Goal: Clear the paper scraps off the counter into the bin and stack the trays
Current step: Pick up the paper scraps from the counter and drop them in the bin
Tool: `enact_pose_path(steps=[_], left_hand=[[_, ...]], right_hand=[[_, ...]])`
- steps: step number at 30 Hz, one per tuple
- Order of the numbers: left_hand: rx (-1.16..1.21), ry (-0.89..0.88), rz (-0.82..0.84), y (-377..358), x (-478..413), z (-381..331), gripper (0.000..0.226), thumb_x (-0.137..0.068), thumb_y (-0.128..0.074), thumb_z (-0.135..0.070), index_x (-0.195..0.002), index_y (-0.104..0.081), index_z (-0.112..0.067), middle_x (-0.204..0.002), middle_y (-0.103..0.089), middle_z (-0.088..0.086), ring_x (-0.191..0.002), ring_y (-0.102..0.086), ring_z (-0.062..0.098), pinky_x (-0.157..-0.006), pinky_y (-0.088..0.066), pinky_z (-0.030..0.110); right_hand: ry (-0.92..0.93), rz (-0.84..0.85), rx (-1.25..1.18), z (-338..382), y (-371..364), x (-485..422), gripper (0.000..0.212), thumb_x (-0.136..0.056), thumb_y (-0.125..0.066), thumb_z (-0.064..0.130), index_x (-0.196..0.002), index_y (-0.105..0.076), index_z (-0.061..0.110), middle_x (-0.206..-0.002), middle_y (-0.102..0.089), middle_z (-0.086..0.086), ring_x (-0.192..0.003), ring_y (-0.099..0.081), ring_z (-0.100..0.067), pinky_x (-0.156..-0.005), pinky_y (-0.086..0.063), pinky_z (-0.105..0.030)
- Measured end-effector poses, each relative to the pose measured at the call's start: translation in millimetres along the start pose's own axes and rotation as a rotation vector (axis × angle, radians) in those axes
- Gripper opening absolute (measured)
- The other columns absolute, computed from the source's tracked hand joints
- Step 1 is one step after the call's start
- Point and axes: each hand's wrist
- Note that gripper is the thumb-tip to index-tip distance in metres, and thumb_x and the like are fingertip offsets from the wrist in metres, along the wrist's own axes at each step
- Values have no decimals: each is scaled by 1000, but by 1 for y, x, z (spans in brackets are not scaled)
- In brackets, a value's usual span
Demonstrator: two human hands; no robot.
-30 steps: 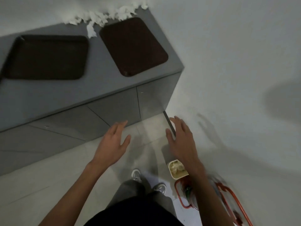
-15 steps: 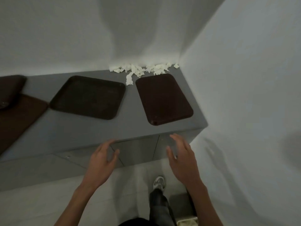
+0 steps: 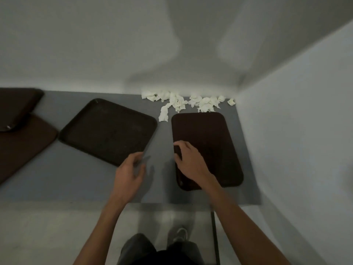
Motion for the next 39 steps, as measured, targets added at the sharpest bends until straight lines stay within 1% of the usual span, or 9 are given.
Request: enact_pose_path(steps=[7, 13, 18, 20, 23, 26, 30, 33, 39], left_hand=[[9, -8, 10, 7, -53, 8, 28, -95, -69, -17, -123, -69, -24, -114, -72, -15, -104, -67, -1, -95, -53, 22], [-7, -75, 62, 37, -95, 26, 22, -96, -68, -14, -114, -73, -25, -109, -72, -18, -101, -67, -5, -91, -50, 13], [-41, -129, 121, 64, -135, 46, 24, -98, -66, -14, -115, -73, -28, -113, -70, -22, -104, -65, -8, -91, -43, 5], [-48, -147, 145, 71, -148, 55, 24, -98, -65, -15, -116, -73, -28, -113, -70, -22, -103, -65, -8, -90, -45, 6], [-26, -134, 172, 76, -164, 65, 24, -98, -66, -13, -116, -73, -27, -112, -71, -21, -103, -67, -8, -89, -51, 12], [71, -107, 181, 78, -181, 64, 23, -99, -66, -12, -116, -73, -26, -110, -73, -19, -102, -69, -6, -89, -54, 14], [318, 47, 114, 67, -204, 49, 19, -103, -61, -22, -120, -70, -23, -112, -74, -13, -106, -69, 0, -90, -51, 12], [763, 402, 179, 52, -228, 43, 32, -107, -51, -35, -124, -69, -15, -115, -75, 9, -110, -71, 20, -97, -55, 39], [1188, 608, 377, 45, -251, 18, 49, -111, -35, -39, -108, -70, -5, -99, -75, 15, -92, -72, 22, -83, -53, 39]], right_hand=[[-4, 104, 126, 13, -15, -160, 33, -101, -53, 4, -134, -55, 11, -136, -57, -14, -122, -60, -36, -101, -52, -51], [-108, 112, 179, 9, -40, -250, 41, -102, -58, 5, -142, -49, 8, -144, -51, -22, -122, -60, -38, -98, -51, -45], [-171, 46, 321, -8, -71, -287, 74, -93, -66, 0, -158, -38, 23, -170, -21, -15, -157, -17, -42, -128, -22, -52], [-197, 17, 351, -10, -79, -288, 66, -95, -63, -1, -154, -46, 23, -167, -34, -8, -159, -14, -43, -130, -15, -54], [-156, -116, 418, -2, -77, -286, 29, -96, -64, 4, -123, -69, 14, -124, -71, -9, -132, -53, -32, -119, -37, -43], [-198, -118, 262, 21, -55, -278, 13, -96, -68, 6, -104, -75, 13, -100, -75, -7, -100, -69, -24, -87, -55, -33], [-168, 188, -197, 76, -22, -243, 21, -85, -87, 17, -100, -73, 21, -98, -75, 3, -92, -71, -14, -84, -57, -33], [-82, 334, -519, 115, -4, -218, 26, -76, -91, 13, -92, -75, 24, -97, -79, 4, -95, -75, -11, -90, -61, -33], [-10, -60, -220, 149, -18, -232, 14, -85, -75, 2, -95, -75, 12, -87, -71, 1, -73, -62, -8, -65, -48, -23]])
Point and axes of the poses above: each hand's wrist, its own x-axis away from the middle knuckle, its own y-axis out of the back of the hand, z = x × y
